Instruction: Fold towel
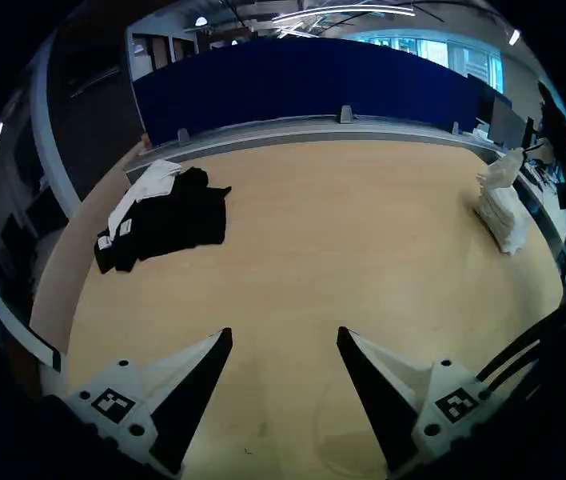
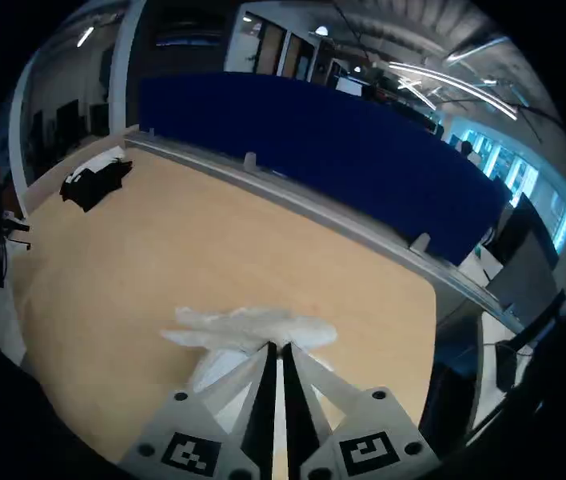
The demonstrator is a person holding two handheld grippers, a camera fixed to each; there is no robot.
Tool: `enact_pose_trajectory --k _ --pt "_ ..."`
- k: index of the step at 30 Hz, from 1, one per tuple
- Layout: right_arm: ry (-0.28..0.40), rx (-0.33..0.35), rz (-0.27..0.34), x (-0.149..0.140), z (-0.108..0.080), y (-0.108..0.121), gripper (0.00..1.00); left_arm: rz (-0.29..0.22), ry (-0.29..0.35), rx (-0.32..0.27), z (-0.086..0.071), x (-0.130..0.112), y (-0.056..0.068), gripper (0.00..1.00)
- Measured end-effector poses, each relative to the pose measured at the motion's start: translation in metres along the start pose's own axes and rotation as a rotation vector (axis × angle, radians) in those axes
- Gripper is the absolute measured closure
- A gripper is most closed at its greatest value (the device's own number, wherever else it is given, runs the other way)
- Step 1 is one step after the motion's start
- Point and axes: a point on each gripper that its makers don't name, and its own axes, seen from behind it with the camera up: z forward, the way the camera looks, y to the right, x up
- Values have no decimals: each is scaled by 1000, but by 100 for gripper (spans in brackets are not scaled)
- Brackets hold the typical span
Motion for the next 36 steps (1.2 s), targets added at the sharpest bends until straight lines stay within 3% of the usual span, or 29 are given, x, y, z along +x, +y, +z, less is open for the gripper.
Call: enact_pose_trajectory --k 17,29,36 --pt "-130 -62 142 -116 6 0 95 17 0 -4 -2 -2 3 2" --pt "-194 -83 202 -157 21 -8 95 13 3 0 -8 -5 -1 2" --pt "-211 -114 243 -167 31 -5 95 16 3 -2 -9 -6 -1 2"
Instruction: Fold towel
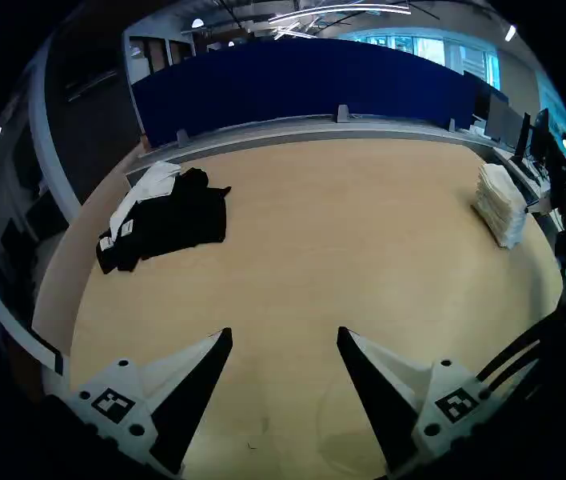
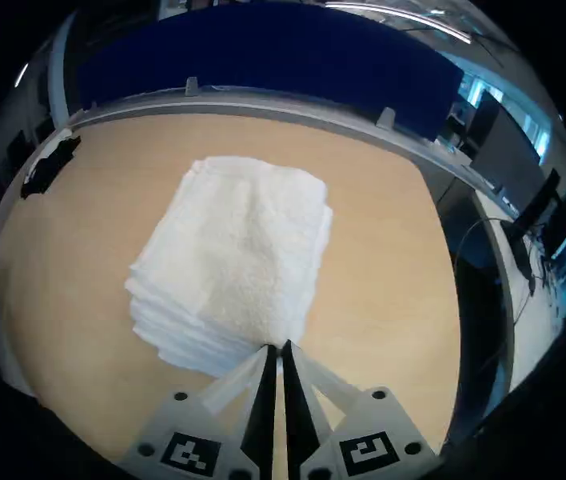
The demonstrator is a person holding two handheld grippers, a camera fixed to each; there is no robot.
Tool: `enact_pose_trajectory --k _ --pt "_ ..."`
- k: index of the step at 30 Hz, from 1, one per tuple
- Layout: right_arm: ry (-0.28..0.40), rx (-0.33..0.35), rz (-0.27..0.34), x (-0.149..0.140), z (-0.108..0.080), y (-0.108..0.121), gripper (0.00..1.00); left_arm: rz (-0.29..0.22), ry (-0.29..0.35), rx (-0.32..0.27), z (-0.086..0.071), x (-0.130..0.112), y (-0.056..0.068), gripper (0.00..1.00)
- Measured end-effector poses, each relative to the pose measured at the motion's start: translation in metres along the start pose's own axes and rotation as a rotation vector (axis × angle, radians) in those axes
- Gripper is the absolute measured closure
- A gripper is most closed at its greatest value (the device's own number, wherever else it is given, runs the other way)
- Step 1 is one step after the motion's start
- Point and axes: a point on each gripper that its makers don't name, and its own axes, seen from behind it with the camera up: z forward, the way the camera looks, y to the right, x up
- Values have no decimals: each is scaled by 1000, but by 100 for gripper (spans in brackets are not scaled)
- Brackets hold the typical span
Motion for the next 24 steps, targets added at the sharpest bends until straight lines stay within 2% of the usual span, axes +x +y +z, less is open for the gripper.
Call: enact_pose_trajectory --k 7,13,15,17,19,21,24 --pt "3 -16 -8 2 -2 1 91 0 2 -3 0 0 0 2" --pt "24 -29 -9 5 -8 2 76 0 3 -3 -1 0 0 2" --pt "32 -34 -7 6 -11 2 67 0 4 -4 -1 1 -1 2" --pt "38 -40 -2 7 -13 4 48 -1 6 -5 -2 2 -1 2" --pt "46 -46 2 8 -15 5 23 -1 7 -6 -3 3 -1 2" --pt "53 -51 6 9 -17 5 18 -2 8 -7 -3 3 -1 2" --pt "62 -53 9 11 -20 4 4 -2 10 -10 -3 4 0 2"
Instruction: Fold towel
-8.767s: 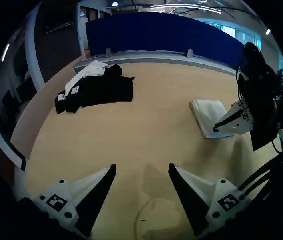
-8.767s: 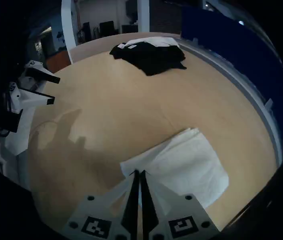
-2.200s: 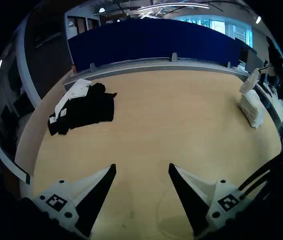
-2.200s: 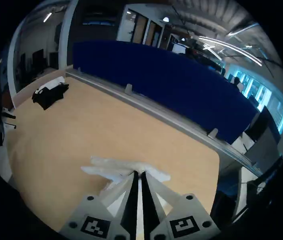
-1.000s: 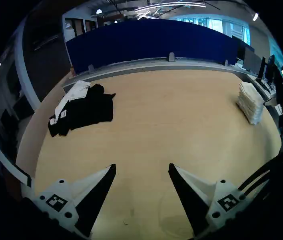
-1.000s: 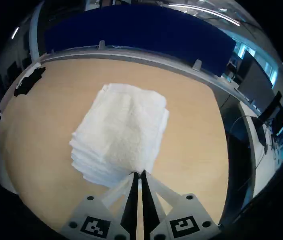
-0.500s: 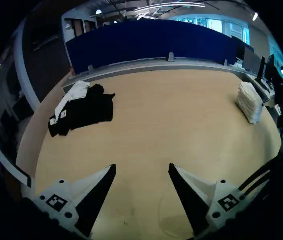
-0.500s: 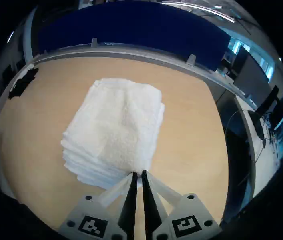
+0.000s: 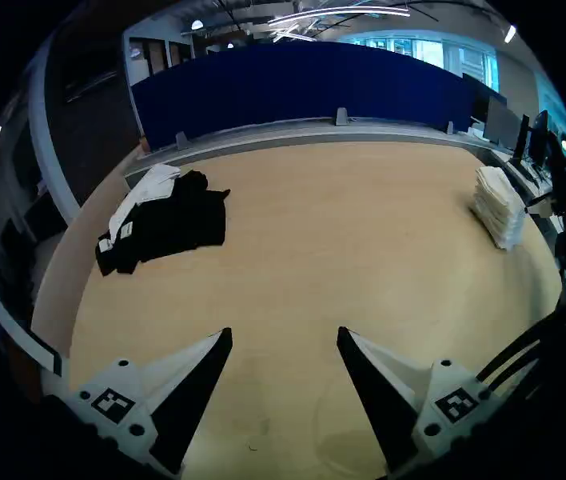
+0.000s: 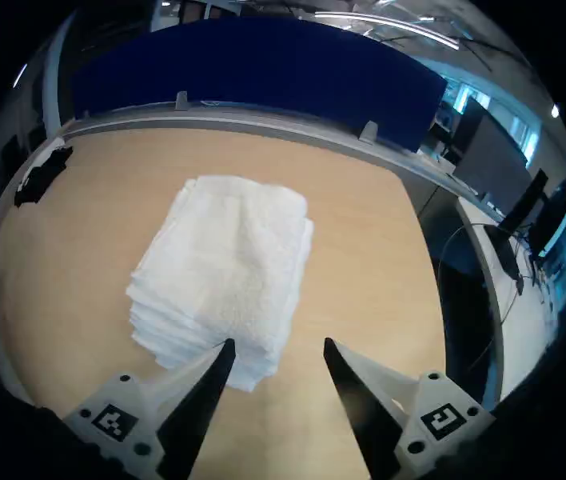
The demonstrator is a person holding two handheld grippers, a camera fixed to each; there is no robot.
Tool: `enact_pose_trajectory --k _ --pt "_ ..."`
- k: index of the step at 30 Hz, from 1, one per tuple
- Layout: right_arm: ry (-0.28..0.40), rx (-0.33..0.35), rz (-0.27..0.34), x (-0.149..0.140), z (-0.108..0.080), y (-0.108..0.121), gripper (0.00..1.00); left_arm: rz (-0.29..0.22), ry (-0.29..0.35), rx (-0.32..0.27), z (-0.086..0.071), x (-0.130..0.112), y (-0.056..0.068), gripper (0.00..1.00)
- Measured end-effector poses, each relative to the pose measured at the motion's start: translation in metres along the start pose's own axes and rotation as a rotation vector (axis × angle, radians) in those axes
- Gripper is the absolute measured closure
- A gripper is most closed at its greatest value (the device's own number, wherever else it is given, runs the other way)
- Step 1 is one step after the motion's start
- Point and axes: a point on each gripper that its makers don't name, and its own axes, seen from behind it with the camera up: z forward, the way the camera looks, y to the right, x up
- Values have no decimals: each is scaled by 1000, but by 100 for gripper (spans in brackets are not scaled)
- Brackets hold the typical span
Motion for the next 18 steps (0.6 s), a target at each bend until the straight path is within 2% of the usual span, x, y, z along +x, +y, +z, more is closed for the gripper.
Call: enact_pose_trajectory --k 1,11,18 --pt "2 3 1 1 -1 -1 0 1 0 -1 0 0 0 2" --pt "52 30 19 25 -5 -20 0 -2 2 -2 -1 -1 -1 2" --pt "89 63 32 51 3 -42 0 -5 3 3 -2 -2 -5 2"
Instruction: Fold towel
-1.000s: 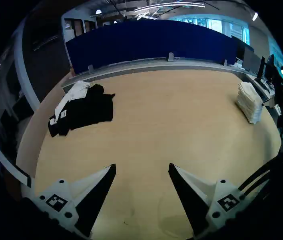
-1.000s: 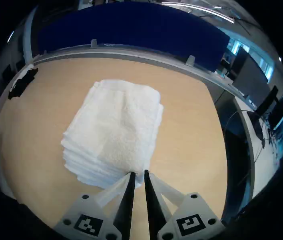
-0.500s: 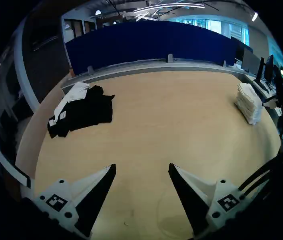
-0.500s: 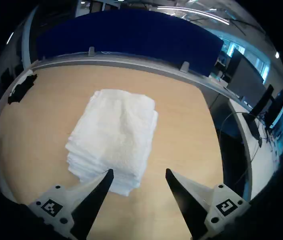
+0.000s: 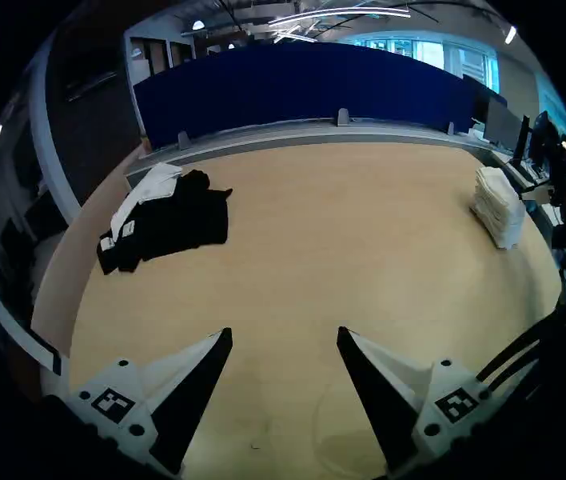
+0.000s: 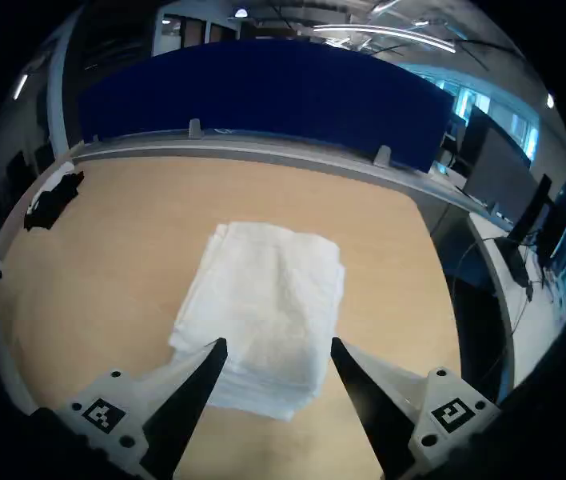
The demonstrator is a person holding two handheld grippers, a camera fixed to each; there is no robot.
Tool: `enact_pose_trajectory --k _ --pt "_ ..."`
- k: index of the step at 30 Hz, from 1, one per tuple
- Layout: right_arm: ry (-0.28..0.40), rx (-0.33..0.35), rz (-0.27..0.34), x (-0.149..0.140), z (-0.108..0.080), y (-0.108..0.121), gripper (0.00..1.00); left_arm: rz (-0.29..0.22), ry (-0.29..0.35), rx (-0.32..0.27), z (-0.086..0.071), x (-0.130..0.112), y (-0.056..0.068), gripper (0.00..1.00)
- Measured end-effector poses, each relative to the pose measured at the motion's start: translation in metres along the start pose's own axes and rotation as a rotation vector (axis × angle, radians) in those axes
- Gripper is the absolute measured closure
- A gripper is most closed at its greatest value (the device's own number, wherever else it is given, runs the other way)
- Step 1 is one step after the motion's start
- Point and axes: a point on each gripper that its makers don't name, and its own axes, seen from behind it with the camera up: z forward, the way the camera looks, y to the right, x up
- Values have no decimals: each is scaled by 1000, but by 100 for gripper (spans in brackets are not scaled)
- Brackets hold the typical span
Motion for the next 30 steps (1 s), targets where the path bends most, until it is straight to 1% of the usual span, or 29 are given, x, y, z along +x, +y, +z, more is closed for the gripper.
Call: enact_pose_trajectory --k 5,8,11,15,20,24,30 --pt "5 21 -9 9 8 -16 0 -6 -1 5 -1 -3 -3 2" --pt "0 21 -15 8 11 -20 0 -7 -3 8 -1 -5 -5 2" --pt "-3 19 -6 6 15 -22 0 -9 -5 11 -1 -7 -7 2" --pt "-19 25 10 -3 21 -25 0 -11 -6 13 -1 -8 -8 2" --pt "-56 30 3 -22 29 -31 0 -8 -7 15 0 -8 -10 2" --pt "-79 33 -7 -36 32 -35 0 -9 -8 20 -1 -9 -13 2" --pt "-94 38 3 -48 35 -37 0 -16 -10 26 -2 -11 -17 2"
